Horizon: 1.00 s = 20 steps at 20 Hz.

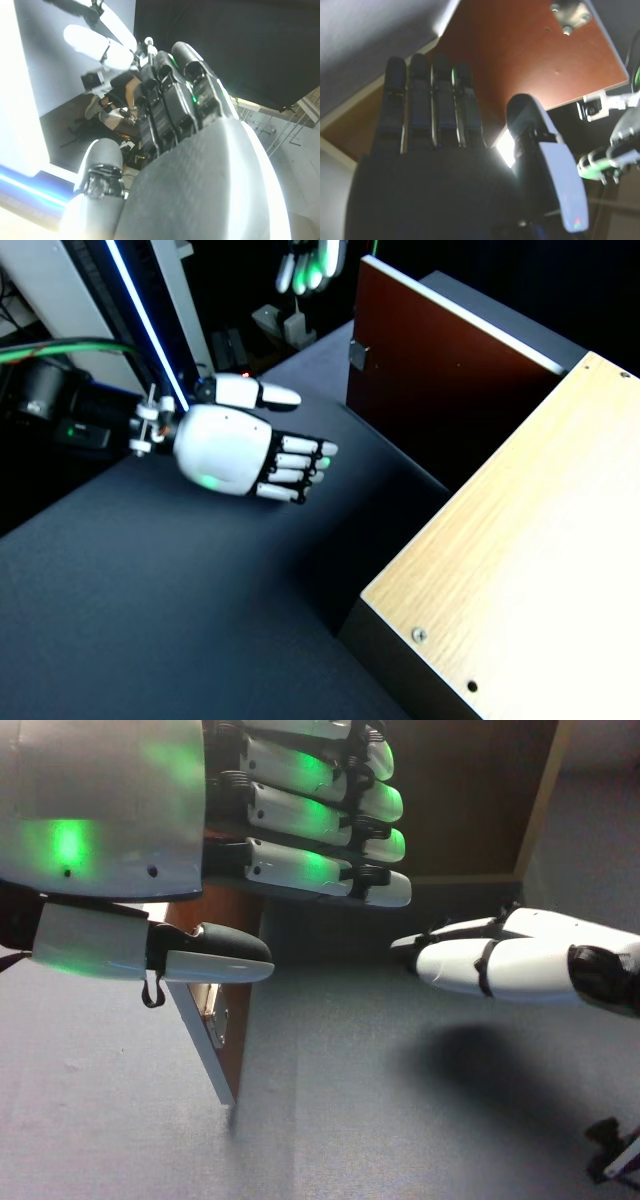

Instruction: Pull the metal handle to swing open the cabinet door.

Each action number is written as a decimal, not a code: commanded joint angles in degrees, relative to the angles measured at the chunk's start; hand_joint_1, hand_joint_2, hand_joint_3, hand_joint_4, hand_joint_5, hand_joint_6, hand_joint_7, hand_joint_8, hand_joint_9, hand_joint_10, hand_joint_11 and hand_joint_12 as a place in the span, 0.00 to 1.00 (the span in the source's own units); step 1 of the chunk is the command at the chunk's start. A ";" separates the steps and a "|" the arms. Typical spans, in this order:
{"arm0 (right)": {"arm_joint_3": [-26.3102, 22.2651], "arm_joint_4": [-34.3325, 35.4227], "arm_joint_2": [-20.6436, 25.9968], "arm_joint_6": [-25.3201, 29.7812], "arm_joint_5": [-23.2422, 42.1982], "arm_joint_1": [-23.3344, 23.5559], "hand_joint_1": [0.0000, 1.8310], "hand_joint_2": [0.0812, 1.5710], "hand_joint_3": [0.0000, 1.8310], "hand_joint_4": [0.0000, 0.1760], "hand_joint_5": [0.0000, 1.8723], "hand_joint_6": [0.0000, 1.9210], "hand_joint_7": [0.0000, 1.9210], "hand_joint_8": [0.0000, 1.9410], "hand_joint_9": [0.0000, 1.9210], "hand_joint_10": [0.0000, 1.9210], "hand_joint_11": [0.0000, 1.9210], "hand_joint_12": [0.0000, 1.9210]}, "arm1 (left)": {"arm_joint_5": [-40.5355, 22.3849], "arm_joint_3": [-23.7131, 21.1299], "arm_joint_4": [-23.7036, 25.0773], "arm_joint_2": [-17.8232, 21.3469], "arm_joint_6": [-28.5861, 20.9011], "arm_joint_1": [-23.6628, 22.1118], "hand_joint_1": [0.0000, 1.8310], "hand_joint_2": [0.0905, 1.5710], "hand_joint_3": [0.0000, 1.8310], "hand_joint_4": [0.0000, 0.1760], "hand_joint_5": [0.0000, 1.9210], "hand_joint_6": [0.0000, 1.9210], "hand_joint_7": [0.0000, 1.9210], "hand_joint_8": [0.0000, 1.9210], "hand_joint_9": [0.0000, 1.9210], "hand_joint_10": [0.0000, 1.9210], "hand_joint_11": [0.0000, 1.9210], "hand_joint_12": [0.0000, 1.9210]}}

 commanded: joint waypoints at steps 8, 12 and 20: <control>3.33 -8.98 5.31 0.26 0.51 0.36 0.00 1.00 0.01 0.00 0.23 0.00 0.22 0.00 0.20 0.00 0.00 0.51 | -1.41 0.01 -5.75 0.27 0.50 -0.59 0.00 1.00 0.03 0.00 0.23 0.00 0.25 0.00 0.24 0.00 0.07 0.38; 4.94 -11.68 7.29 -6.44 -0.58 0.41 0.00 1.00 0.01 0.00 0.23 0.00 0.22 0.00 0.20 0.00 0.00 0.52 | -1.41 0.01 -5.75 0.27 0.50 -0.59 0.00 1.00 0.03 0.00 0.23 0.00 0.25 0.00 0.23 0.00 0.07 0.38; 4.85 -11.68 8.50 -20.76 -1.75 0.57 0.00 1.00 0.02 0.00 0.22 0.00 0.22 0.00 0.20 0.00 0.00 0.52 | -1.41 0.01 -5.75 0.27 0.50 -0.59 0.00 1.00 0.03 0.00 0.22 0.00 0.25 0.00 0.23 0.00 0.07 0.38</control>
